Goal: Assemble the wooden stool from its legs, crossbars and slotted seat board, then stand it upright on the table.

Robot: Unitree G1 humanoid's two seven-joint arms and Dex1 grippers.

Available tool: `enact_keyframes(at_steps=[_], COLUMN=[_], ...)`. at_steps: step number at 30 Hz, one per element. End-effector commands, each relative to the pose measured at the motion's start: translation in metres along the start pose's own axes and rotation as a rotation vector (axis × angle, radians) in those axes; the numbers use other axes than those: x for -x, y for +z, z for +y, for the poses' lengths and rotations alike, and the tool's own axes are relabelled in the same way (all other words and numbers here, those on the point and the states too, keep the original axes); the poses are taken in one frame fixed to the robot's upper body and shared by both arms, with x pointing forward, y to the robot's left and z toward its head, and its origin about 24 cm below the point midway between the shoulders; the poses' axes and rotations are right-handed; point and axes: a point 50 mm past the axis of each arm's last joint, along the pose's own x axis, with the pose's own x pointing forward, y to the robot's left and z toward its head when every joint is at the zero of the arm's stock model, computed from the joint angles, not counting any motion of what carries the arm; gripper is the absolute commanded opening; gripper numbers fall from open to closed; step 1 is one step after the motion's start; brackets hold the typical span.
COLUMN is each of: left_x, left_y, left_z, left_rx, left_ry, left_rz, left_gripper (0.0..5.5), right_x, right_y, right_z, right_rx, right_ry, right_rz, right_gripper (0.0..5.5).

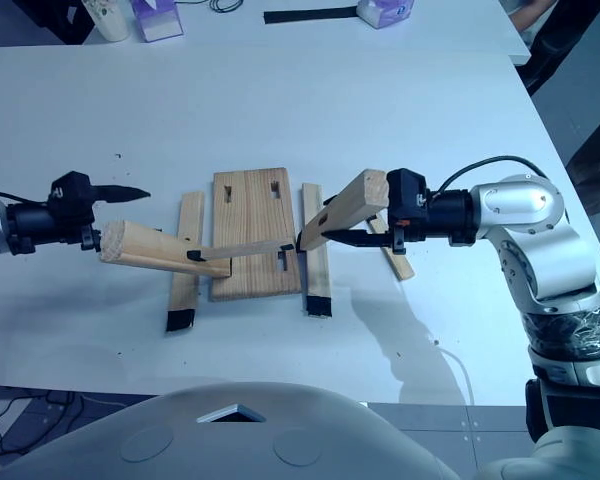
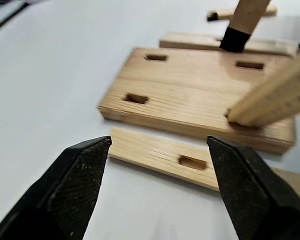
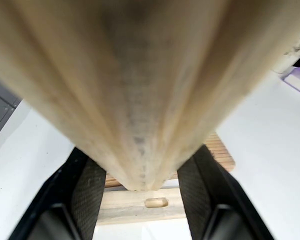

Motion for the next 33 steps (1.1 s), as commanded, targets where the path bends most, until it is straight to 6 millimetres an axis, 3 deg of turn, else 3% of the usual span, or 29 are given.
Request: enact_keyframes(at_steps=[1, 13, 28, 33], left_x=[0.001, 0.000, -0.001, 0.000], left_y=[0.001, 0.004, 0.009, 0.009], left_z=[-0.003, -0.005, 0.000, 0.003], left_rx=[-0.030, -0.033, -0.049, -0.052], left_ry=[-0.043, -0.059, -0.080, -0.081], left_rz=[0.028, 0.025, 0.028, 0.034], left_gripper=[3.55, 3.55, 3.55, 3.55], right_x=[-0.005, -0.004, -0.016, -0.017], right_y=[0.006, 0.023, -0.018, -0.020], right_z=[0.004, 0.002, 0.029, 0.034], right_rx=[0.026, 0.058, -0.126, -0.132], right_ry=[0.009, -0.027, 0.000, 0.014], right_rz=[-0.026, -0.082, -0.078, -0.080], right_gripper=[2.01, 2.01, 2.01, 2.01])
